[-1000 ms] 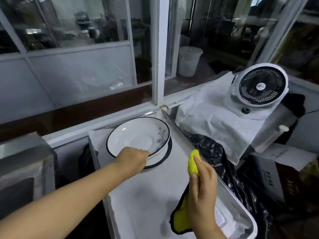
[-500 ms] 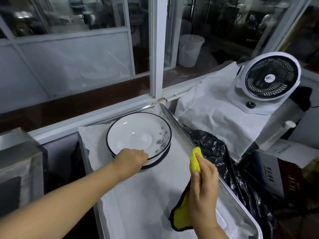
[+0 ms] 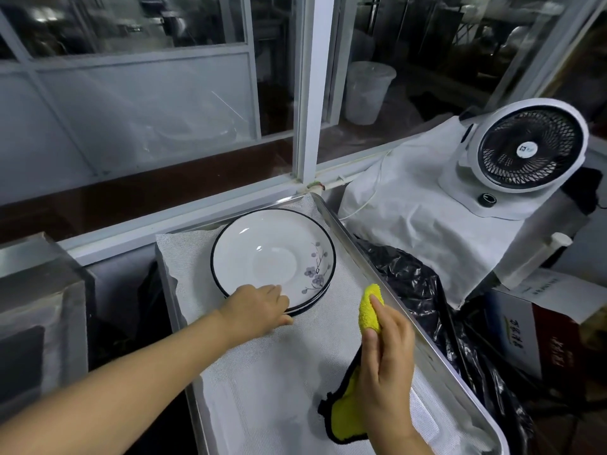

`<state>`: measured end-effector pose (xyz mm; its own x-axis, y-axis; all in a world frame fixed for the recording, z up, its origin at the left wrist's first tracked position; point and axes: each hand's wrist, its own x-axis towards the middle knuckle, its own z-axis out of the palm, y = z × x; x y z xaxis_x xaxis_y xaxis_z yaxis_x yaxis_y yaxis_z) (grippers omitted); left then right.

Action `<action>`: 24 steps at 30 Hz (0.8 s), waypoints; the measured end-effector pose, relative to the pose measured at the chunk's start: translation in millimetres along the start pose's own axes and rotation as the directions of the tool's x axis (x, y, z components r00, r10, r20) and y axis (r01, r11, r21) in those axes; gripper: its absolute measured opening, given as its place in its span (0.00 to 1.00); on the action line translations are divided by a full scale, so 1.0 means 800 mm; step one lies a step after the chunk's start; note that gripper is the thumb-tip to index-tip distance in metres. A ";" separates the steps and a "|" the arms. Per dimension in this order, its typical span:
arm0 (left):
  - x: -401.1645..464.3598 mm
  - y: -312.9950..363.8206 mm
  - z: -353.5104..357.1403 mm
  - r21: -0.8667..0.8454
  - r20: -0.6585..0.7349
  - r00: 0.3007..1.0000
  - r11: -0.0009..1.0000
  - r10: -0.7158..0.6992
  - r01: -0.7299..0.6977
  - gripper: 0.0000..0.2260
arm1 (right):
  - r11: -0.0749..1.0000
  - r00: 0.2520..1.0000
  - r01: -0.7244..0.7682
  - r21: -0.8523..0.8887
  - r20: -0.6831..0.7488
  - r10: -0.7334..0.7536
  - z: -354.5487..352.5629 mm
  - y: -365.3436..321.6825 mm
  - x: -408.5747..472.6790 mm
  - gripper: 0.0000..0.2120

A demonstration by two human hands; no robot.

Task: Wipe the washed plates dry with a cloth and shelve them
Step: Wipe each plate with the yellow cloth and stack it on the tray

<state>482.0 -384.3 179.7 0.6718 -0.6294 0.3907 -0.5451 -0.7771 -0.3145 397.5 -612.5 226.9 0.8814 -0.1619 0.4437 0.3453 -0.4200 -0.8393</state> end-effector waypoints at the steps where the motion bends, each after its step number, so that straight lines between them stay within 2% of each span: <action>1: 0.000 0.001 -0.001 0.009 0.002 1.000 1.000 0.007 -0.007 0.25 | 1.000 1.000 0.001 -0.002 0.008 -0.001 0.001 -0.001 -0.001 0.19; 4: -0.003 0.005 0.000 0.026 0.059 0.998 0.999 0.017 -0.019 0.22 | 1.000 0.999 0.017 -0.007 0.028 -0.016 0.005 -0.004 -0.006 0.18; 9: 0.003 0.013 -0.036 0.033 0.189 0.972 0.991 -0.136 0.132 0.23 | 0.999 0.997 0.043 -0.002 0.070 -0.043 0.018 -0.027 -0.013 0.19; 12: -0.022 0.005 -0.091 -0.021 0.117 0.949 0.954 -0.293 0.298 0.22 | 0.997 0.992 0.083 0.011 0.098 -0.083 0.034 -0.061 -0.020 0.19; 14: -0.058 0.002 -0.133 -0.077 0.015 0.918 0.915 -0.396 0.396 0.17 | 0.992 0.983 0.128 0.020 0.127 -0.130 0.051 -0.091 -0.026 0.20; 17: -0.132 -0.001 -0.201 -0.072 -0.020 0.828 0.827 -0.561 0.558 0.09 | 0.974 0.955 0.219 0.062 0.190 -0.227 0.086 -0.144 -0.042 0.19; 21: -0.265 -0.008 -0.271 -0.053 0.036 0.675 0.673 -0.737 0.737 0.12 | 0.944 0.905 0.288 0.162 0.277 -0.324 0.150 -0.220 -0.090 0.18; 24: -0.379 -0.008 -0.309 -0.011 0.098 0.552 0.553 -0.828 0.833 0.10 | 0.923 0.851 0.303 0.237 0.370 -0.374 0.204 -0.269 -0.151 0.18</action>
<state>157.7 -187.8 277.4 0.8714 0.2963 0.3909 0.2521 -0.9542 0.1612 269.6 -356.7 302.8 0.7397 0.3493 0.5752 0.6621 -0.2251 -0.7148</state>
